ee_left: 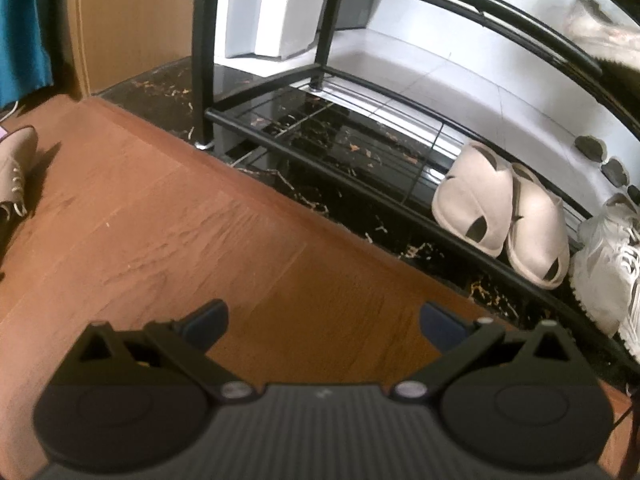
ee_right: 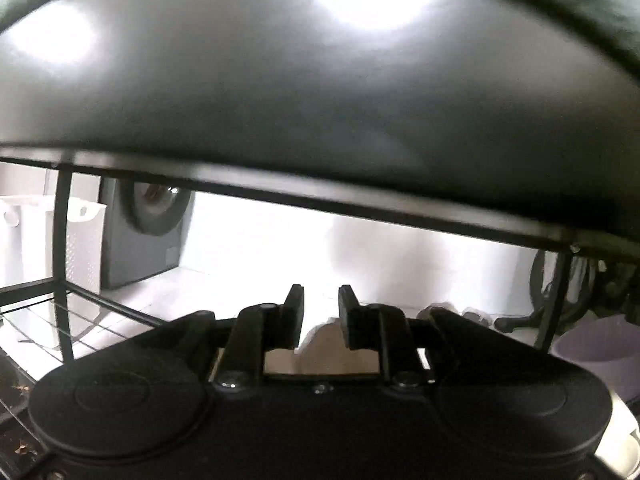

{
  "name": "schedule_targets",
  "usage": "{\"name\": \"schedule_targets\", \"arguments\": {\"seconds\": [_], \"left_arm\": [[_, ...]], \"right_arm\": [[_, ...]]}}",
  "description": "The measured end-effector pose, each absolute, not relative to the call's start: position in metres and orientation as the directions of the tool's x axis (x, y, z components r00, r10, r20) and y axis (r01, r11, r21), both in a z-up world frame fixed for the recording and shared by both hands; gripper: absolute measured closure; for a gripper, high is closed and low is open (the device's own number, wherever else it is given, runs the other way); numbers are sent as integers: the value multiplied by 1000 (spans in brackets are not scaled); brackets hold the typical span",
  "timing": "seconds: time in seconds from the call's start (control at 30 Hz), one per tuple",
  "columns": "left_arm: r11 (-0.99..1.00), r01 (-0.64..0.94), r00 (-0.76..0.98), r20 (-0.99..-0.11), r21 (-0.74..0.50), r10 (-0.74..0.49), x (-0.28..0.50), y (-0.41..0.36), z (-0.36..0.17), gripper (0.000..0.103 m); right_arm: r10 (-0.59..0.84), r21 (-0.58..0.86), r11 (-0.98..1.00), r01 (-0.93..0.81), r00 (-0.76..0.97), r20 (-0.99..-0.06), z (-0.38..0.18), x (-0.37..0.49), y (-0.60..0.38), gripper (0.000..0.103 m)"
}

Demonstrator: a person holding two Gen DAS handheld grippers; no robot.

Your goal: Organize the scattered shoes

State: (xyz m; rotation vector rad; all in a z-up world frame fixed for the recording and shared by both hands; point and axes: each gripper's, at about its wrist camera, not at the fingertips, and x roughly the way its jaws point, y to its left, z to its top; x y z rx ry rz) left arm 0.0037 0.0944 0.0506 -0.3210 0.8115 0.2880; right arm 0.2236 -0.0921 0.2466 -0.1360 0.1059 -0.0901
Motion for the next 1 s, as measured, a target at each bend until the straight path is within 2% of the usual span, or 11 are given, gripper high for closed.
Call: {"name": "schedule_targets", "arguments": {"seconds": [0.07,0.1,0.17,0.2,0.3,0.37,0.5,0.57,0.73,0.83,1.0], "left_arm": [[913,-371,654,-746,-169,128,3,95,51,1],[913,-372,653,-746,-171,126,3,95,51,1],[911,-372,653,-748,-175,123,2,96,52,1],[911,-372,655,-746,-176,124,2,96,52,1],[914,-364,660,-741,-178,119,0,95,54,1],[916,-358,658,-745,-181,110,1,94,54,1],[917,-355,658,-746,-181,107,1,94,55,1],[917,-355,654,-749,-181,106,1,94,54,1],[914,-365,642,-759,-178,109,3,94,53,1],[916,-366,638,-761,-165,118,4,94,53,1],[917,-368,637,-760,-154,128,4,93,52,1]], "right_arm": [[-79,-151,987,59,988,-132,244,218,-93,81],[-66,-148,988,46,989,-132,244,214,-95,77],[-40,-145,989,22,992,-122,245,201,-99,44],[-23,-142,990,8,994,-106,246,191,-103,37],[42,-157,986,-53,997,-70,249,155,-116,30],[66,-182,980,-75,996,-56,251,136,-127,22],[88,-248,962,-115,990,-114,258,125,-157,21],[118,-257,953,-163,976,-181,255,121,-164,26],[185,-246,932,-265,934,-306,243,102,-164,26],[181,-215,939,-270,916,-358,230,111,-156,26],[150,-56,979,-194,885,-441,220,147,-159,27]]}}
